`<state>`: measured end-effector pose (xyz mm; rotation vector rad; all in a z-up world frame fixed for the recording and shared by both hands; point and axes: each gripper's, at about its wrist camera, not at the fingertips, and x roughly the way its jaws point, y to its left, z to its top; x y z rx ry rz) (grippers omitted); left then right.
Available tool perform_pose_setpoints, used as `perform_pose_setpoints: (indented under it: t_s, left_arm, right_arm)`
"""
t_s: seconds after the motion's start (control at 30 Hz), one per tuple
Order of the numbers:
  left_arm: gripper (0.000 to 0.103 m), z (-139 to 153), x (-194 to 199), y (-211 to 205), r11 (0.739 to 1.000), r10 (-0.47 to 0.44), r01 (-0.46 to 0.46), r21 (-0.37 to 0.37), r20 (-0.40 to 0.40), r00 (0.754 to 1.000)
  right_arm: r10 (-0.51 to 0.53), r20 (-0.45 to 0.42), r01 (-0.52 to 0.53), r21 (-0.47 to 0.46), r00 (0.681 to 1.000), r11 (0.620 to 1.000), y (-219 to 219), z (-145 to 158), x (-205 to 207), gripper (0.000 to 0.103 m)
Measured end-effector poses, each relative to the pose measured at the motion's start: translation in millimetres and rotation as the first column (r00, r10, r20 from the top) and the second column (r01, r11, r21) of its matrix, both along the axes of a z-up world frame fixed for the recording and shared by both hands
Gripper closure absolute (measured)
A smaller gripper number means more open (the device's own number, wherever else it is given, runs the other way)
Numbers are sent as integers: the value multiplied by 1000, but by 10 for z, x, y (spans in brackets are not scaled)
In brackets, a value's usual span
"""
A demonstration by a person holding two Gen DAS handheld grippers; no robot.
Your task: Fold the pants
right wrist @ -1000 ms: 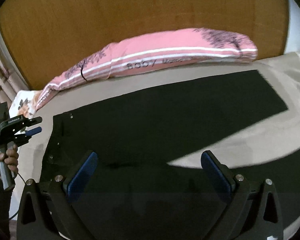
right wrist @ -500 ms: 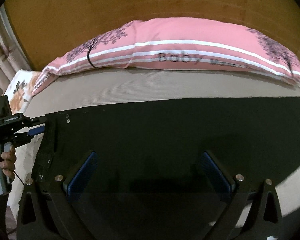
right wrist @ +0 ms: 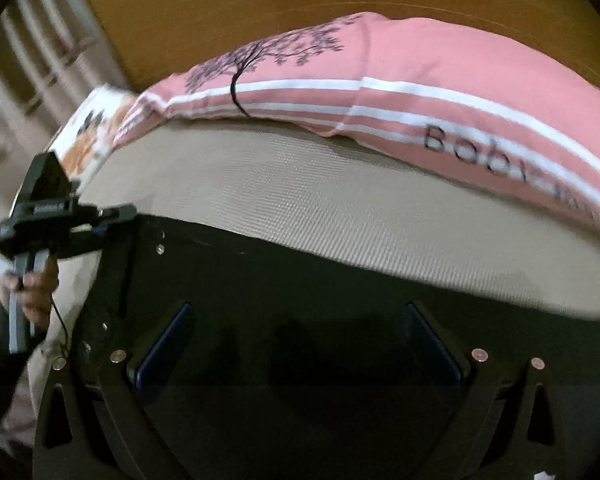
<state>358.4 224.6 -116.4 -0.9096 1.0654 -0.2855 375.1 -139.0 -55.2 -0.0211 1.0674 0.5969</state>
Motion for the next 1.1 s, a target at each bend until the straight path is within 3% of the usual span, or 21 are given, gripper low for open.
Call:
perform_pose_setpoints:
  t_s: [0.03, 0.07, 0.2, 0.27, 0.37, 0.47, 0.63, 0.93, 1.0, 1.1]
  left_arm:
    - [92, 38, -47, -11, 1000, 6, -7, 24, 27, 1000]
    - [94, 78, -80, -18, 999, 2, -4, 51, 48, 999]
    - [95, 350, -291, -30, 1000, 19, -22, 11, 179, 984]
    - [95, 515, -411, -96, 999, 14, -22, 29, 247, 969]
    - [96, 686, -547, -188, 999, -17, 1, 53, 310, 951]
    - [96, 819, -648, -239, 998, -31, 11, 59, 349, 937]
    - [96, 914, -761, -270, 998, -22, -1, 62, 369, 929]
    - [96, 934, -788, -259, 999, 14, -30, 40, 349, 937]
    - [96, 937, -790, -245, 998, 11, -31, 52, 345, 939]
    - [96, 915, -754, -245, 997, 10, -34, 67, 330, 944]
  right_arm:
    - [38, 6, -38, -17, 999, 999, -4, 2, 69, 0]
    - [62, 10, -61, -31, 998, 998, -7, 7, 118, 0]
    - [199, -47, -200, -16, 979, 980, -19, -5, 348, 0]
    - [280, -82, -281, -2, 957, 960, 2, -8, 435, 0]
    - [400, -150, -402, 20, 904, 915, 102, -41, 581, 2]
    - [502, -205, -507, 32, 840, 862, 204, -99, 669, 17]
    - [573, -287, -583, 61, 767, 810, 182, -256, 797, 29]
    - [594, -329, -604, 86, 734, 793, -135, -364, 822, 50]
    - [579, -342, -596, 63, 740, 800, -218, -400, 803, 62]
    - [525, -347, -565, -17, 777, 825, -428, -411, 753, 72]
